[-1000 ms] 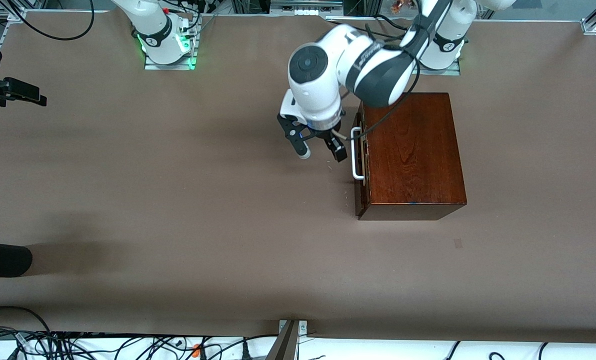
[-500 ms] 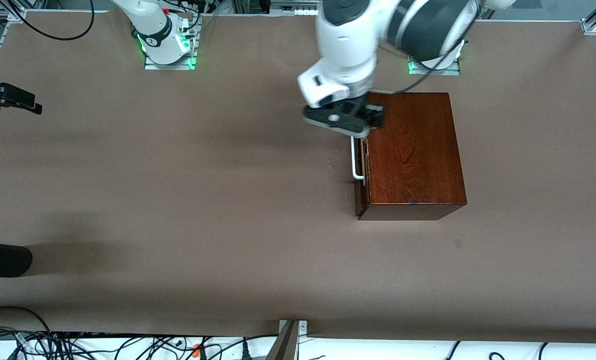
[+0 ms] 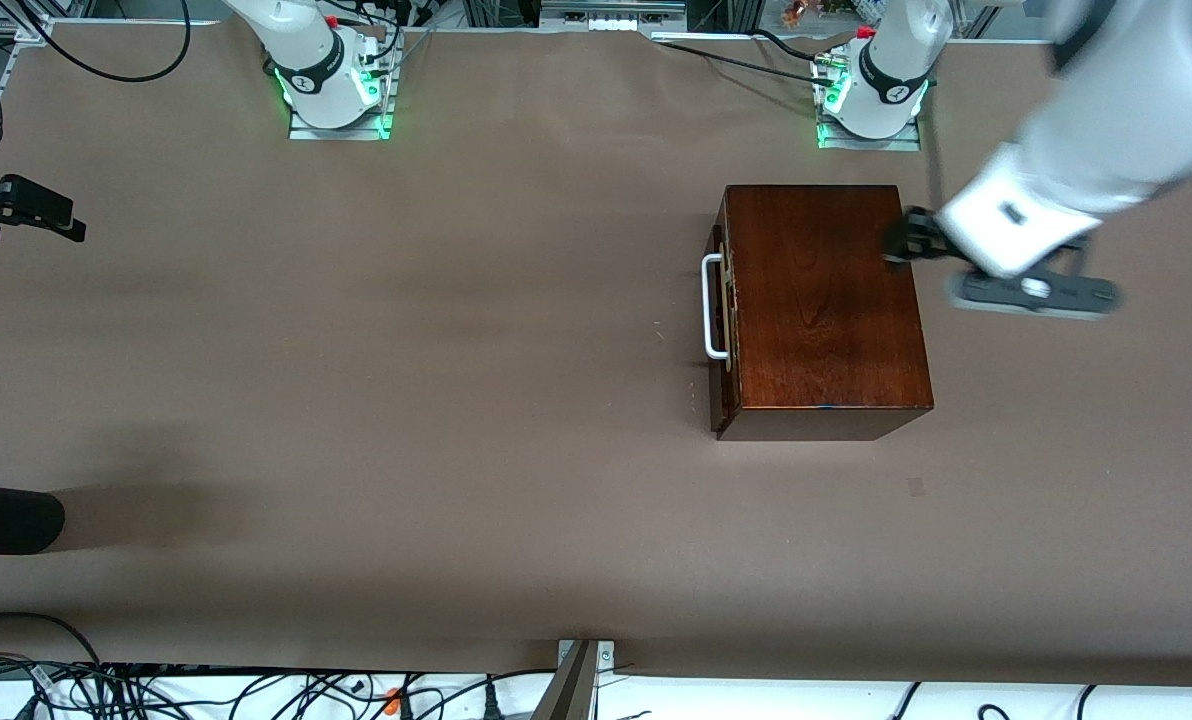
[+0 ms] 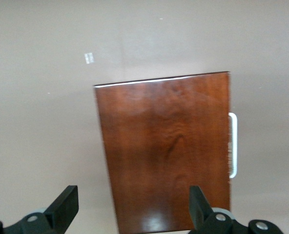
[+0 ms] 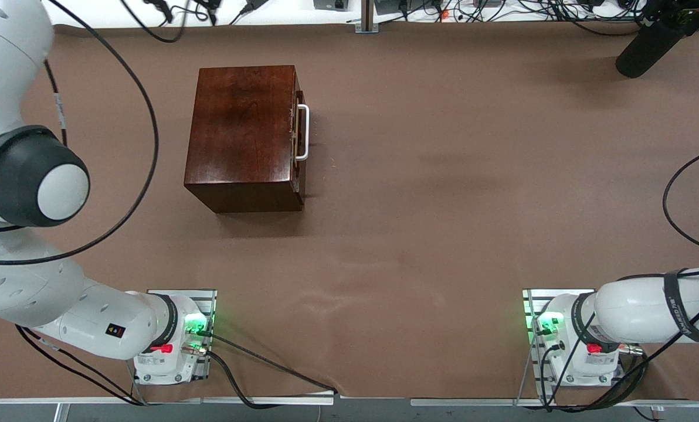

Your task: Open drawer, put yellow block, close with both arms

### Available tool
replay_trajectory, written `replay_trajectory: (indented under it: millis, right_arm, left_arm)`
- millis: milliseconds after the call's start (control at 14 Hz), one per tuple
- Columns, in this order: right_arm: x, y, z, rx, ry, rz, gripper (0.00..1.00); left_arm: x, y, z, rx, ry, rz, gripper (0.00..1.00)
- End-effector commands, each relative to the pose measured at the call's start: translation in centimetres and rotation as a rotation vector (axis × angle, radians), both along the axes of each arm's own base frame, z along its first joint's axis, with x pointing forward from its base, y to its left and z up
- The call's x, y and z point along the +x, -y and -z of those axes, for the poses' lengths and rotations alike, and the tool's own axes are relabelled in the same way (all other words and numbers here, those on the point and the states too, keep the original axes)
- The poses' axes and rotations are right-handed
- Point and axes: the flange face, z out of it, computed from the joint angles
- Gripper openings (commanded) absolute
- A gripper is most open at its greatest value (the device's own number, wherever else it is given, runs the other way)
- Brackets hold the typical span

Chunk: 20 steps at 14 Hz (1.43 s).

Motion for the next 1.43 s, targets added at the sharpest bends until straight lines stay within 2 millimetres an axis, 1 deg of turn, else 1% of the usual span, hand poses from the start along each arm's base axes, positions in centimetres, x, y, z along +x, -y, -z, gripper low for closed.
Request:
replay_trajectory:
  millis: [0,71,143,286,357,571,714,1000,1357]
  right_arm:
    - [-0.1,-0.1,-0.4,0.009,0.015,-0.008,1.00]
    - [-0.1,0.0,-0.4,0.010,0.015,-0.006,1.00]
    - [-0.1,0.0,-0.4,0.010,0.014,-0.006,1.00]
    - [-0.1,0.0,-0.4,0.010,0.012,-0.007,1.00]
    - [-0.1,0.0,-0.3,0.011,0.010,-0.006,1.00]
    - [-0.1,0.0,-0.4,0.010,0.012,-0.006,1.00]
    - [-0.1,0.0,-0.4,0.010,0.012,-0.006,1.00]
    - [-0.1,0.0,-0.4,0.011,0.012,-0.008,1.00]
    - [-0.2,0.2,-0.3,0.011,0.007,-0.005,1.00]
  left_arm:
    - [-0.4,-4.5,0.2,-0.036,-0.010,-0.022,1.00]
    - [-0.7,-5.8,0.2,-0.040,0.001,-0.040,1.00]
    - [-1.4,-6.6,0.5,-0.039,0.022,-0.051,1.00]
    - [-3.8,-7.7,0.9,-0.045,0.056,-0.065,1.00]
    - [-4.5,-8.6,1.2,-0.044,0.048,-0.078,1.00]
    - [-5.3,-9.7,0.3,-0.051,0.039,-0.036,1.00]
    - [-5.5,-9.8,-0.2,-0.049,0.041,-0.041,1.00]
    - [-5.6,-8.4,-0.3,-0.044,0.045,-0.032,1.00]
    - [-5.6,-8.6,-0.3,-0.042,0.043,-0.044,1.00]
